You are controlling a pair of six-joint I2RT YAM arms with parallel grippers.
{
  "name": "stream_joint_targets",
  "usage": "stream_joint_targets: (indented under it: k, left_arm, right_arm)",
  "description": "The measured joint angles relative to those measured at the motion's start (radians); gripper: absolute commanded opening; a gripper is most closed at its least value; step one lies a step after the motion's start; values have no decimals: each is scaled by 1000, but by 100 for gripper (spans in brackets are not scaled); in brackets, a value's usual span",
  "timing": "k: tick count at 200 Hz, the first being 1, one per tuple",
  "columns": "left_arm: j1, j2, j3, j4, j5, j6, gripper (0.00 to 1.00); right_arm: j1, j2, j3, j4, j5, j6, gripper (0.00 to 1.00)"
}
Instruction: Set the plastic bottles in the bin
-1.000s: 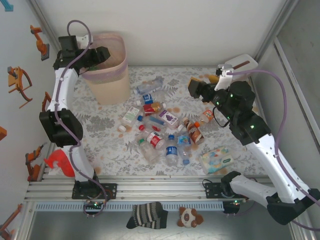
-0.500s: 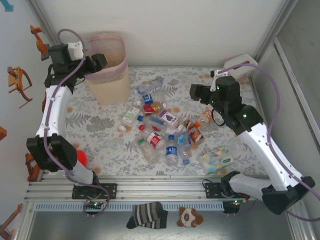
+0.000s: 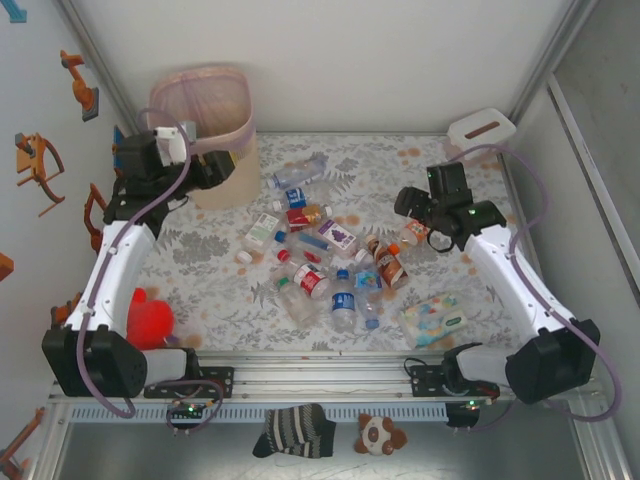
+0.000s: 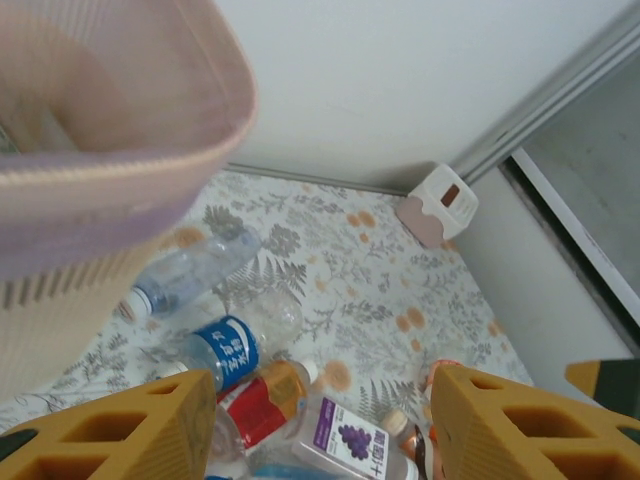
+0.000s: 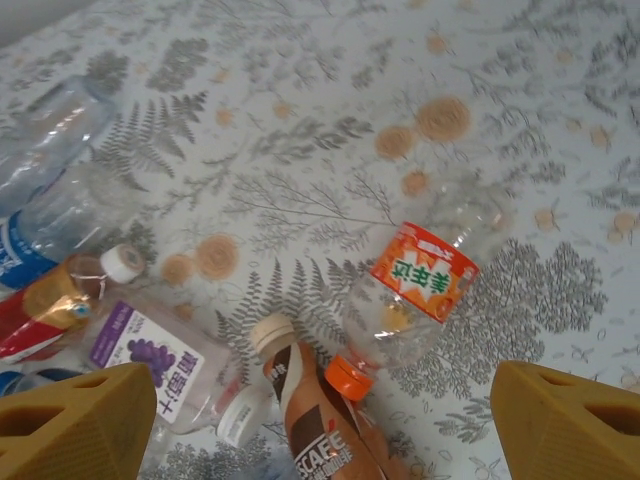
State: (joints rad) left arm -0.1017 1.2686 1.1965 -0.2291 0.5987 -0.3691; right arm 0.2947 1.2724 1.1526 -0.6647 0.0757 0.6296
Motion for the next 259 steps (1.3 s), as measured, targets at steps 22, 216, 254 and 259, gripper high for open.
stream_joint_targets:
  k: [22,216,254,259]
  left_arm:
    - [-37,-18,-48,5,-24,-7,58]
    - [-173,-2,-92,32,-117,-27,58]
    - [-175,13,-84,35,-120,-27,59]
    - [-175,14,-83,35,-120,-27,59]
  right_arm:
    - [-34,31,-34,11,-15,46,88]
    - [-93,464,-56,204,15,291,75]
    - [-98,489,-56,237,3,299,71]
    - [-98,490,-56,237,2,299,70]
